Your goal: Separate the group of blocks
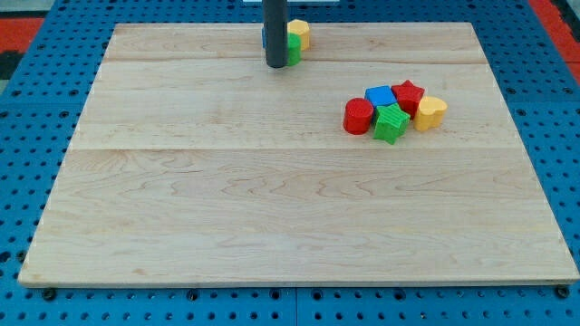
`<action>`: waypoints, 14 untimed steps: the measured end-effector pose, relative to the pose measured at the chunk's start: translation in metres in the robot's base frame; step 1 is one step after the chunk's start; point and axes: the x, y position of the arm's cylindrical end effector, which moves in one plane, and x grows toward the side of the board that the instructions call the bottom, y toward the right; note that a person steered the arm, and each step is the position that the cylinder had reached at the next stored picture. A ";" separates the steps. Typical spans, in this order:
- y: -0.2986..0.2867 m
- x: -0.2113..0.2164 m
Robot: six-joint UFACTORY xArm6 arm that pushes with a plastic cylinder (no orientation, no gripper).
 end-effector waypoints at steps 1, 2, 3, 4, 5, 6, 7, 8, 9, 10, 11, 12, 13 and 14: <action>0.000 0.000; 0.000 0.000; 0.000 0.000; 0.019 0.005; 0.058 0.010; 0.109 0.014; 0.122 -0.042; 0.112 -0.087; 0.057 -0.088; 0.027 -0.087; 0.026 -0.087; 0.026 -0.085; 0.026 -0.054; 0.012 -0.007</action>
